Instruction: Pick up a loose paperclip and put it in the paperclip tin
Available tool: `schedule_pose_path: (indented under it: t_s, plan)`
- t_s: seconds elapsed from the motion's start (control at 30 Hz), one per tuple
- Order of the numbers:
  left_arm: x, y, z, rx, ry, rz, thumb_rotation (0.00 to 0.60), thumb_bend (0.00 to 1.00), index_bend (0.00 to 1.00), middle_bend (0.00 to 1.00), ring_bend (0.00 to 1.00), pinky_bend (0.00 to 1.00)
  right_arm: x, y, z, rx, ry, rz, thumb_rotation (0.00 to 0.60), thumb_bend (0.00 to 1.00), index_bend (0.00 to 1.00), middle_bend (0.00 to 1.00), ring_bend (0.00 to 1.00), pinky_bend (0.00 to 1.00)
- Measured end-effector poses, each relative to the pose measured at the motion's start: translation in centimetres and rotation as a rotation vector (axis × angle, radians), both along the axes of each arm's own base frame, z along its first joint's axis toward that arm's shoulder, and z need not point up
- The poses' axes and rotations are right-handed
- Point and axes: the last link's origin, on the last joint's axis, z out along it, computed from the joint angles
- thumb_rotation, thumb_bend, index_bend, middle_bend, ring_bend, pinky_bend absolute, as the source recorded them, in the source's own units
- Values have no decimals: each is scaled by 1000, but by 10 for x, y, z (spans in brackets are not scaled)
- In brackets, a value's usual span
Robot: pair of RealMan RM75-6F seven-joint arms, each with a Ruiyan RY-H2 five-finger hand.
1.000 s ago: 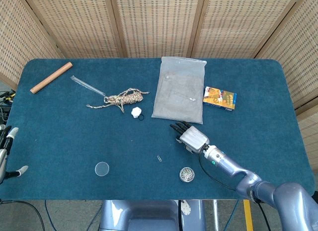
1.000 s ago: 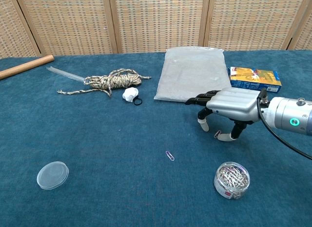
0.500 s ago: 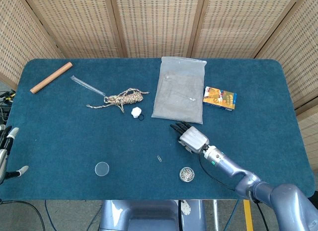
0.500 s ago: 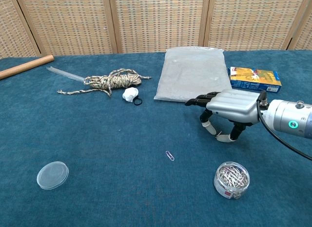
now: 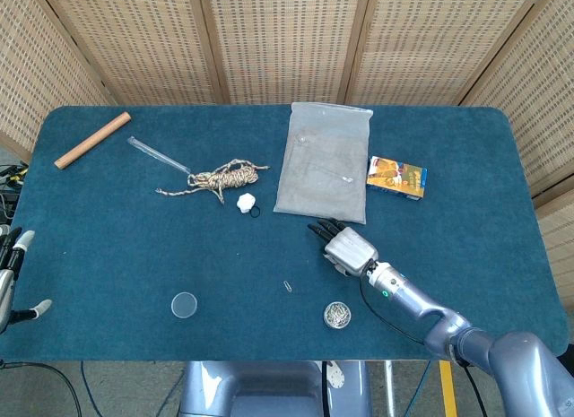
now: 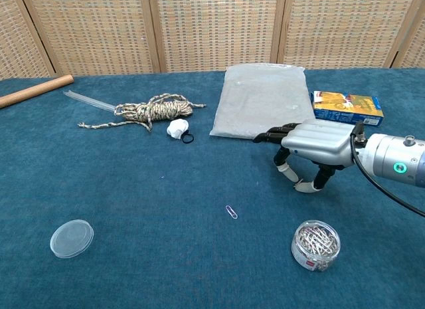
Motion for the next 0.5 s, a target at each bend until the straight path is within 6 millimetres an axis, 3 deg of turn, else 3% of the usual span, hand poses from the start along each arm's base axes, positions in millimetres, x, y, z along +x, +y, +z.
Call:
schedule_pose_path:
  t_s: [0.2,0.37,0.5]
  plan:
    - [0,0,0,1,-3,-1,600,0,0,0,0,0,0,-1,-2,1,16,-6,600,451,632,34,0,107]
    - [0,0,0,1,-3,-1,600,0,0,0,0,0,2,-2,-2,-6,14,-3,600,614,632,35,0,108]
    - [0,0,0,0,-3,-1,600,0,0,0,0,0,4,-1,1,-14,1,7,600,652,632,37,0,108]
